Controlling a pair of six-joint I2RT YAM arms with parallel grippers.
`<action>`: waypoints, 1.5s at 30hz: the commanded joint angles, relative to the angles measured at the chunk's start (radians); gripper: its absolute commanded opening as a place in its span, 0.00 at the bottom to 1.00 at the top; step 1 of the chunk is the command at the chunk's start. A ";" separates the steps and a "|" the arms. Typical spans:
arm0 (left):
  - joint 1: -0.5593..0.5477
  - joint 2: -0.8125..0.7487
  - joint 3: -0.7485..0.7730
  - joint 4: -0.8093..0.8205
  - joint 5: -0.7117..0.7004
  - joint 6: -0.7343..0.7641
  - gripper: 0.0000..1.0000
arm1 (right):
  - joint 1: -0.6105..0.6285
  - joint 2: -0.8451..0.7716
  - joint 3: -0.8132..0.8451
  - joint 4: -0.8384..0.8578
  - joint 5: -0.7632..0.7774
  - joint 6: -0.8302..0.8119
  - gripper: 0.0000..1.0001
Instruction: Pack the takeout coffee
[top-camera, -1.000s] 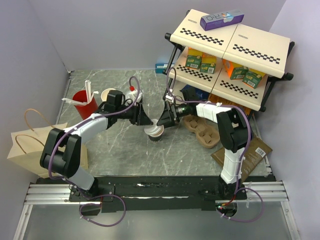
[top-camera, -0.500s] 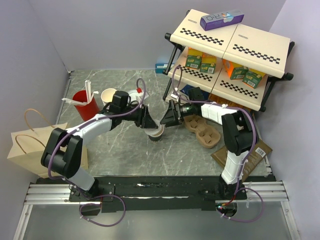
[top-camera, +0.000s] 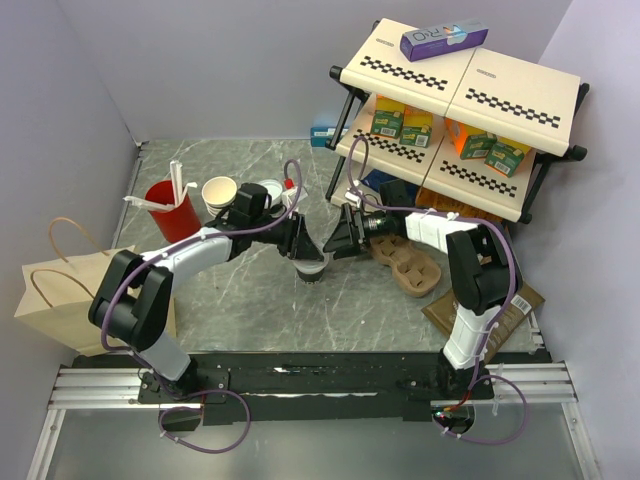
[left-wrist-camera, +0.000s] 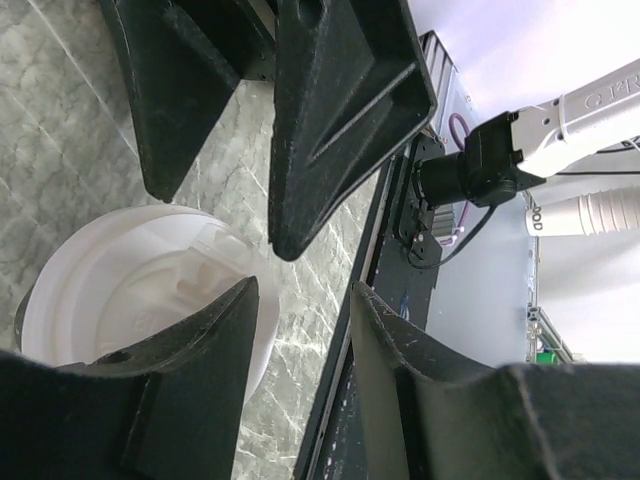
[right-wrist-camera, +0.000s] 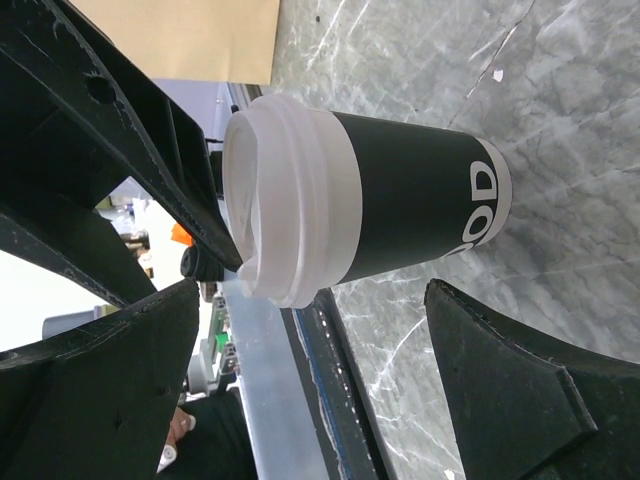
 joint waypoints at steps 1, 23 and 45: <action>-0.004 -0.003 0.051 0.016 0.030 0.013 0.48 | -0.011 -0.053 0.000 0.038 -0.012 0.014 0.99; 0.177 -0.074 0.015 -0.072 -0.050 -0.014 0.51 | 0.024 0.004 0.083 -0.039 -0.005 -0.072 0.99; 0.215 0.044 -0.102 0.080 0.051 -0.114 0.49 | 0.054 0.118 0.090 -0.034 -0.008 -0.083 0.91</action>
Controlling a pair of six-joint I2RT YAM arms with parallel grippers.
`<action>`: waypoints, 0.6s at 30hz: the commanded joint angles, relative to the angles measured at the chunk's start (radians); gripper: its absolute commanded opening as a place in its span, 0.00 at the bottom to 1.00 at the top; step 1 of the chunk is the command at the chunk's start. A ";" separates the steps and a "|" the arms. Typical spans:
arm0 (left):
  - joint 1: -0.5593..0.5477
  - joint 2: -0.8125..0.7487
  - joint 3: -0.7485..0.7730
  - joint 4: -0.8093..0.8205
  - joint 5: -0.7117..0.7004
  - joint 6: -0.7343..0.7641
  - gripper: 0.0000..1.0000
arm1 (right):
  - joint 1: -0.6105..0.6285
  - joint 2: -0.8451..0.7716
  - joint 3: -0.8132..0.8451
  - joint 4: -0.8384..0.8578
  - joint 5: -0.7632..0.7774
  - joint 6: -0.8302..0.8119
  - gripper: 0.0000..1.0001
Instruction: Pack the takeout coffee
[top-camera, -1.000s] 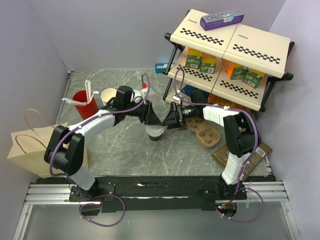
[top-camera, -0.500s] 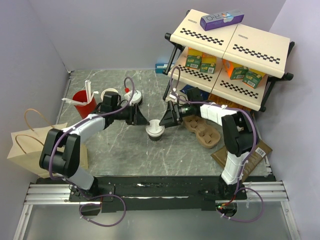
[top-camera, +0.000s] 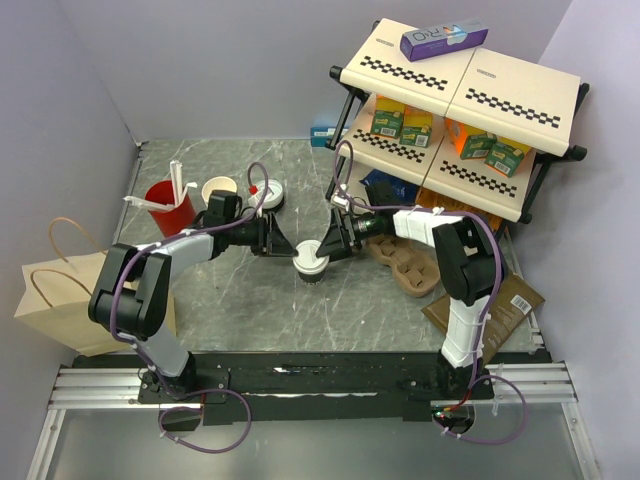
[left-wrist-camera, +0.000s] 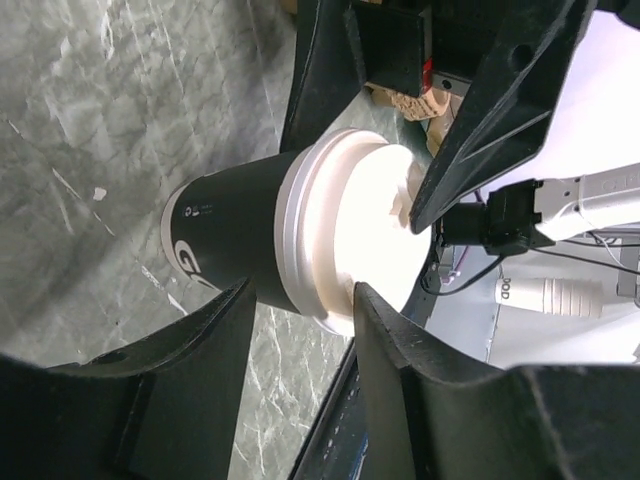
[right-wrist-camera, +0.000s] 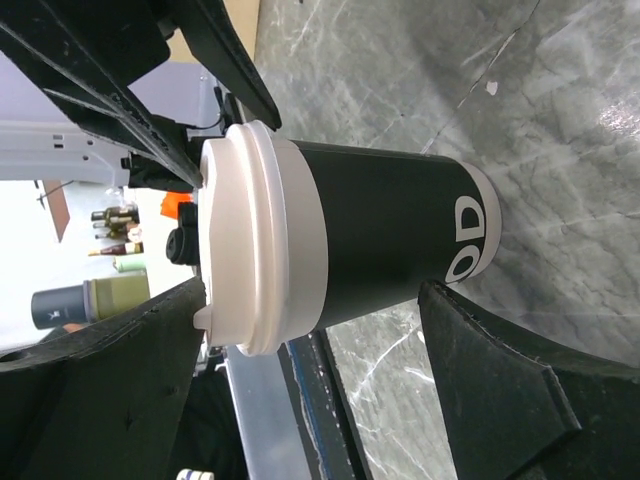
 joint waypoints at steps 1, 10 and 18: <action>0.005 -0.008 0.002 0.094 0.055 -0.041 0.50 | 0.002 0.014 0.013 0.015 -0.017 -0.012 0.91; -0.006 0.028 -0.004 0.056 0.011 -0.021 0.48 | 0.004 0.048 -0.005 0.073 -0.022 0.058 0.88; 0.002 0.107 -0.050 0.042 -0.121 -0.050 0.45 | -0.009 0.095 -0.056 0.081 0.037 0.128 0.84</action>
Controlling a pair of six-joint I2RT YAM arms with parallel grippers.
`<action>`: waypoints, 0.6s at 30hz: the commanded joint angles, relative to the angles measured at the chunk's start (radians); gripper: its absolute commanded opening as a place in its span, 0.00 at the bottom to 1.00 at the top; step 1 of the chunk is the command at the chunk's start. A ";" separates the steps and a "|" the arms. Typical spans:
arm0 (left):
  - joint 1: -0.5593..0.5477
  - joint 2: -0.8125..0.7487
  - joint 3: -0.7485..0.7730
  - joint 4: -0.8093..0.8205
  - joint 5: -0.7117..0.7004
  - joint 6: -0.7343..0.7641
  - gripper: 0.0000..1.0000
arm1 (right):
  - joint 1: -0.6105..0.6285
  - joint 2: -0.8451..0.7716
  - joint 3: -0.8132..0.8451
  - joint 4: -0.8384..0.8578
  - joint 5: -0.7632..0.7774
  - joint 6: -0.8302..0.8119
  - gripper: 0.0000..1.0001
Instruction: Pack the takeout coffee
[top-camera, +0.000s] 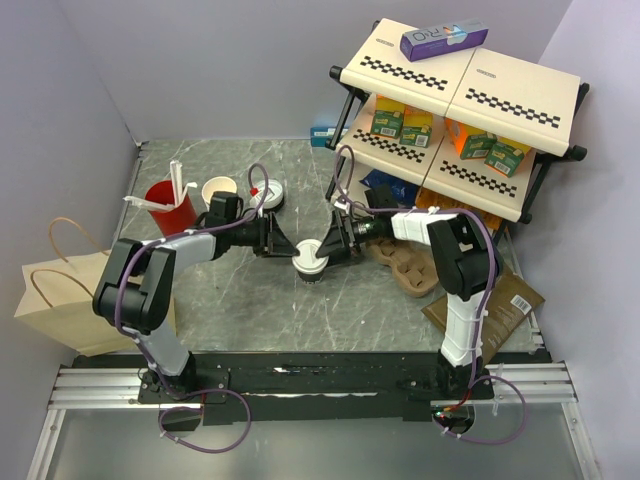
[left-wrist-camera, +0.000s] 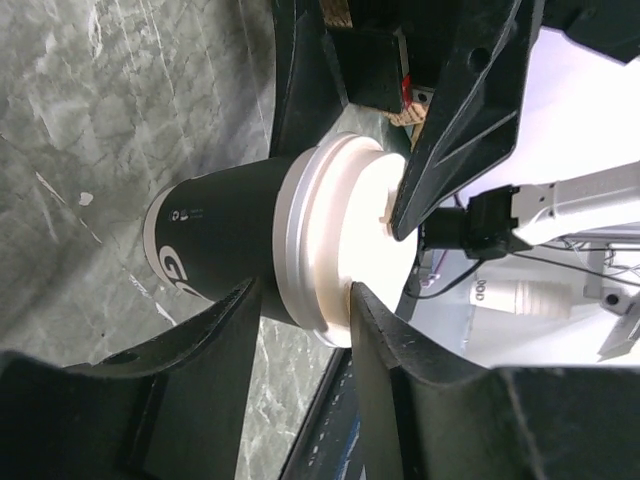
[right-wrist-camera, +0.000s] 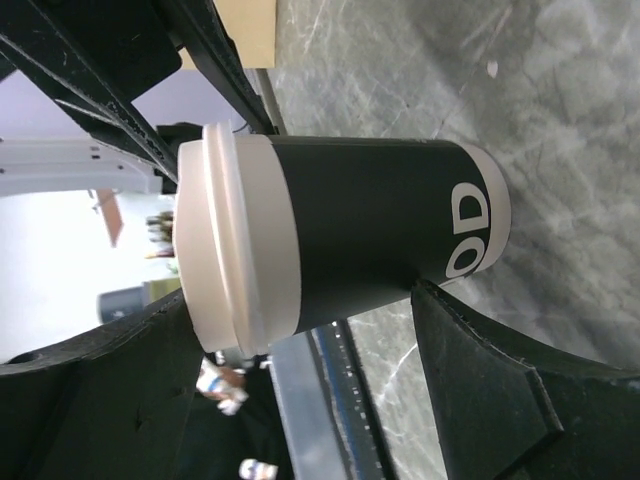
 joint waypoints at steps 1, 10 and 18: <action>0.002 0.070 -0.054 -0.031 -0.162 0.009 0.44 | -0.005 0.052 -0.049 0.026 0.086 0.041 0.84; 0.033 0.135 -0.082 -0.094 -0.250 -0.042 0.38 | -0.007 0.092 -0.063 0.070 0.095 0.129 0.82; -0.003 0.081 0.051 -0.146 -0.159 0.122 0.41 | -0.007 -0.019 -0.060 0.228 0.017 0.147 0.94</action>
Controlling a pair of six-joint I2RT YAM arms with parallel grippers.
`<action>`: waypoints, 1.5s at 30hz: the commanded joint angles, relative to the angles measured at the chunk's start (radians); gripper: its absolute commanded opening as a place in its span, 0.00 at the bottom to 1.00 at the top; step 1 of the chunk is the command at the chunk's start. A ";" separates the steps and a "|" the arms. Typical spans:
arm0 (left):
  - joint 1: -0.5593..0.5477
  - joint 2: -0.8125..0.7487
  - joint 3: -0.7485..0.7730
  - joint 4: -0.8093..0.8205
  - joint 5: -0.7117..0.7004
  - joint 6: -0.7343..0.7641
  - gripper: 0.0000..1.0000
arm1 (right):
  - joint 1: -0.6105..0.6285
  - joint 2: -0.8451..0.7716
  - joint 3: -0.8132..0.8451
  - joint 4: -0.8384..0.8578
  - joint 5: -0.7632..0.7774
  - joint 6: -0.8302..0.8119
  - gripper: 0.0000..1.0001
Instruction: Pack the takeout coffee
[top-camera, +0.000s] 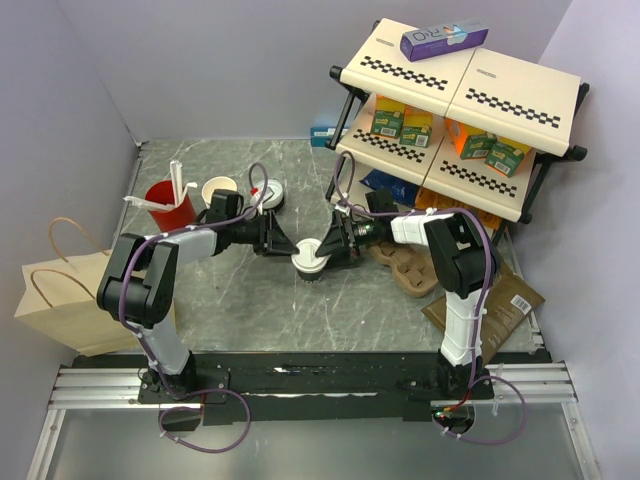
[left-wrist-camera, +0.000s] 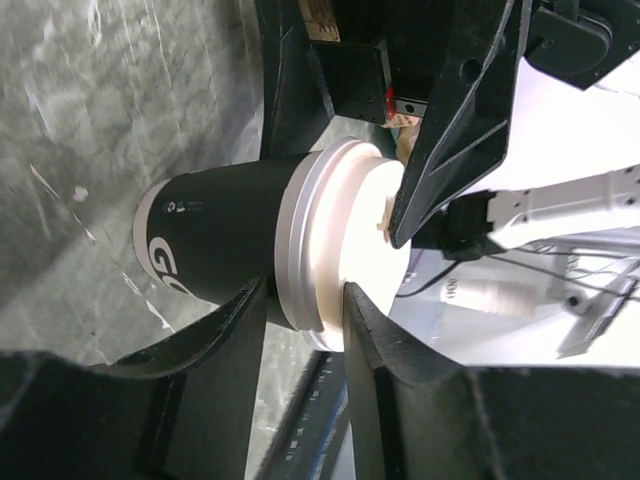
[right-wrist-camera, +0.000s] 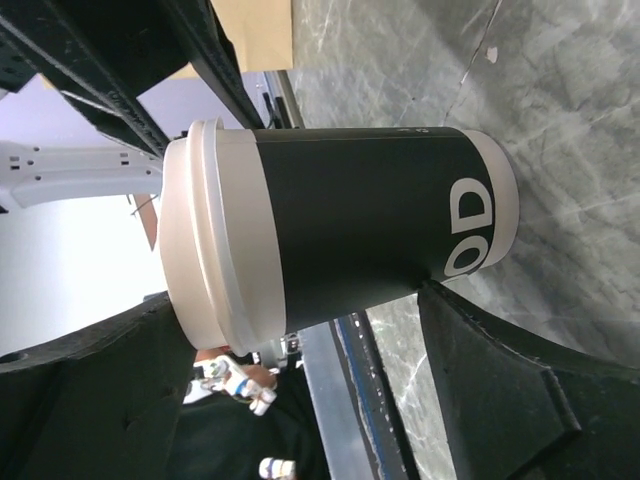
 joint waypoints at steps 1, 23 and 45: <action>-0.017 0.028 0.026 -0.131 -0.188 0.201 0.41 | -0.002 -0.055 -0.011 0.116 0.057 -0.001 0.96; -0.032 0.025 0.064 -0.211 -0.160 0.256 0.38 | 0.012 0.014 -0.012 0.601 -0.004 0.372 0.99; 0.014 -0.040 0.084 0.017 -0.072 0.043 0.61 | 0.018 0.028 0.175 -0.034 0.092 -0.102 0.95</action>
